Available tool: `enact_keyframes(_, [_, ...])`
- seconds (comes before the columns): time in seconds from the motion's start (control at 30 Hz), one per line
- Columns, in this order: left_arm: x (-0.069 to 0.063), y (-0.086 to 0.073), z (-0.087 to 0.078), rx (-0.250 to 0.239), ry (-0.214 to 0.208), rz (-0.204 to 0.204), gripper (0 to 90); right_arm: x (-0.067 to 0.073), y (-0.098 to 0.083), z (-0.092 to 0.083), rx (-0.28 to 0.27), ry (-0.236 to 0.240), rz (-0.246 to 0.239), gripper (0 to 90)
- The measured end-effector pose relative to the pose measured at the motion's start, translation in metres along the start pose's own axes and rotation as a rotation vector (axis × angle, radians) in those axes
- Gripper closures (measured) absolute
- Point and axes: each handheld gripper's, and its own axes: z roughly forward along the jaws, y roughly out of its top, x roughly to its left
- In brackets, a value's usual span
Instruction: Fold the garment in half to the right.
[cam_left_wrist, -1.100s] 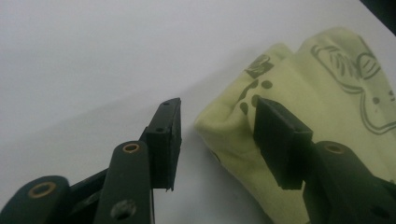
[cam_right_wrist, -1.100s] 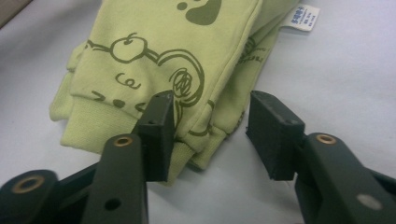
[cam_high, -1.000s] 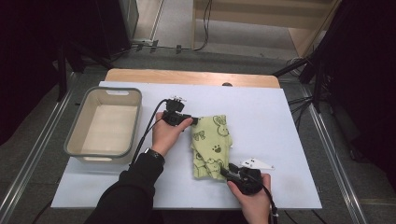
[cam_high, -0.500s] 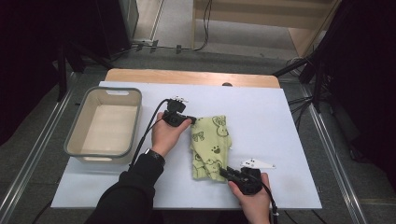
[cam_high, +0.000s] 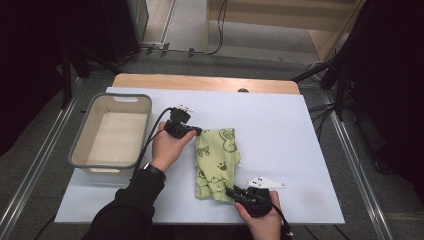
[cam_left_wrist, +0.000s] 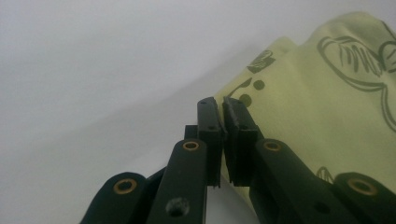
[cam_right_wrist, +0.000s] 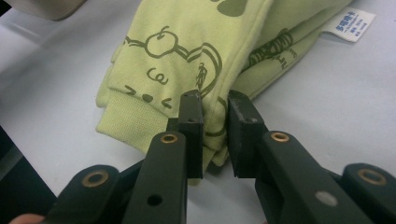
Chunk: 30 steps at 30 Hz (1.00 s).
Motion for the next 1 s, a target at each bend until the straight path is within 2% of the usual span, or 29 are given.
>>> enact_keyframes(0.17, [0.000, 0.001, -0.002, -0.010, -0.002, -0.006, 86.1, 0.004, -0.001, -0.001, -0.003, 0.006, 0.006, 75.5])
enact_keyframes(0.33, [0.001, -0.001, -0.001, -0.003, -0.009, -0.016, 85.1, 0.007, -0.003, 0.000, -0.014, 0.000, -0.010, 74.2])
enact_keyframes(0.4, [0.000, -0.002, -0.002, -0.014, 0.001, -0.017, 78.1, 0.005, -0.004, 0.000, -0.024, -0.005, -0.004, 69.4])
enact_keyframes(0.43, [-0.001, -0.004, -0.007, -0.048, 0.019, -0.019, 72.3, 0.004, -0.004, 0.000, -0.022, -0.004, -0.002, 65.6])
enact_keyframes(0.5, [-0.002, -0.005, -0.012, -0.081, 0.005, -0.012, 63.4, 0.003, -0.004, -0.001, -0.032, -0.016, -0.006, 58.2])
enact_keyframes(0.6, [-0.005, -0.009, -0.019, -0.115, -0.007, -0.009, 55.9, 0.002, -0.004, -0.003, -0.048, -0.030, -0.012, 50.8])
enact_keyframes(0.8, [-0.012, -0.016, -0.026, -0.155, -0.029, -0.008, 43.8, -0.001, -0.003, -0.007, -0.061, -0.053, -0.015, 48.5])
enact_keyframes(0.93, [-0.019, -0.021, -0.030, -0.186, -0.049, 0.011, 34.9, -0.002, -0.003, -0.010, -0.065, -0.073, -0.029, 48.4])
enact_keyframes(1.0, [-0.025, -0.023, -0.032, -0.215, -0.067, 0.010, 29.6, -0.002, -0.003, -0.011, -0.061, -0.073, -0.036, 45.3])
